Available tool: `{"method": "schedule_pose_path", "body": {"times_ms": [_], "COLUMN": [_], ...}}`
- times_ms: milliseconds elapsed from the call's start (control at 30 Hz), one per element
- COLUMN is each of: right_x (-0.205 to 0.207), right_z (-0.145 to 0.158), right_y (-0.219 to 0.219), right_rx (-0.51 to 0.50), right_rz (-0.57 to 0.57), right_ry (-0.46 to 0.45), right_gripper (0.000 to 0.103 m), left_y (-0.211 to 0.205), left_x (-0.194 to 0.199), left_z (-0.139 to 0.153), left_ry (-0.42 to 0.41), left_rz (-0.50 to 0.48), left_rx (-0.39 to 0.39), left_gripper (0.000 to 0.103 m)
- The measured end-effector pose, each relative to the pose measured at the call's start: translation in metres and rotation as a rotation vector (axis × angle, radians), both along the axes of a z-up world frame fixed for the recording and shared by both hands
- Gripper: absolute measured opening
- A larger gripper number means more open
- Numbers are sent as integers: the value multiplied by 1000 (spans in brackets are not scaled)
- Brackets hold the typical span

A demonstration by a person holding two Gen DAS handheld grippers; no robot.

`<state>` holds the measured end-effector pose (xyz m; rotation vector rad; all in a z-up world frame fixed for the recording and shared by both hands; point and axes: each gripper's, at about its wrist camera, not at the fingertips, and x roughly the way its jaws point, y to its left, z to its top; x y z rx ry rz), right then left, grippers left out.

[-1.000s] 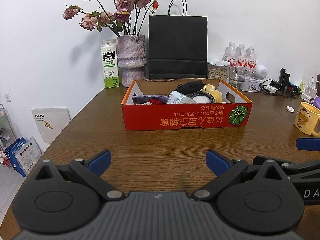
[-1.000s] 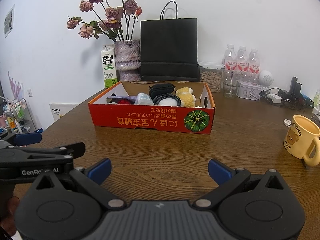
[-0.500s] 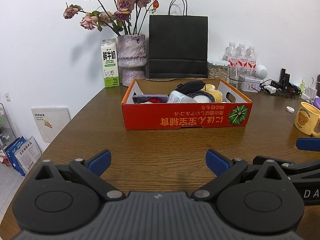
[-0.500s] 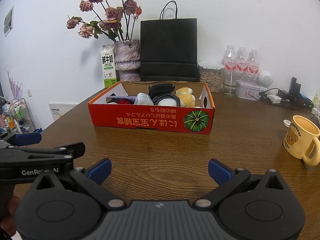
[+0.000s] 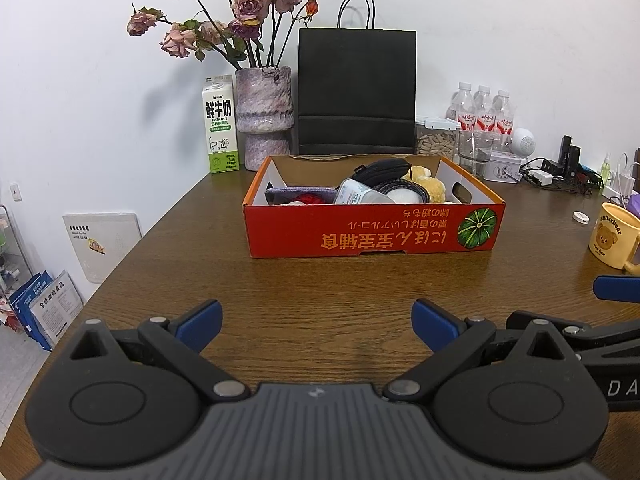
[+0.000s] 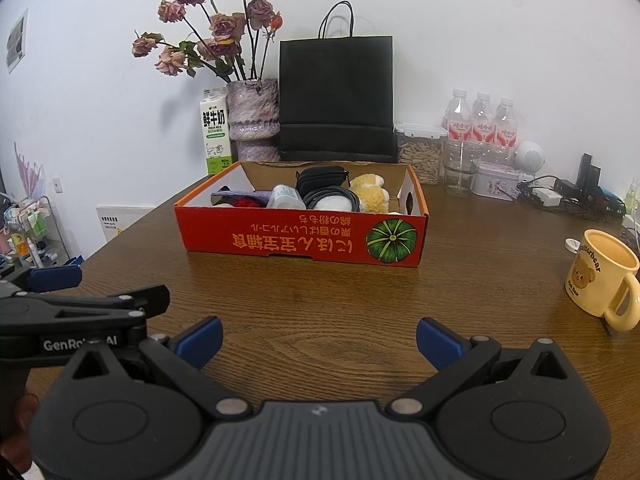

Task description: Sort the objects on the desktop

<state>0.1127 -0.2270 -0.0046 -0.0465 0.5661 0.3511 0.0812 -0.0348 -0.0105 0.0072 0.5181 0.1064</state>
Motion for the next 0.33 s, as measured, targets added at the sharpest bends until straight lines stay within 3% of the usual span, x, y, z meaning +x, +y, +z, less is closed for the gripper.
{"method": "schedule_pose_path", "body": {"times_ms": [333], "right_x": [1], "right_z": [-1], "right_y": [-1], "right_rx": [-3], "right_rz": [-2], "right_ry": [2], "right_gripper": [103], "left_y": [-1], "left_x": [1], "left_z": [0], "left_ry": [15], "left_rz": [9], "left_rx": [0], "left_gripper": [103]}}
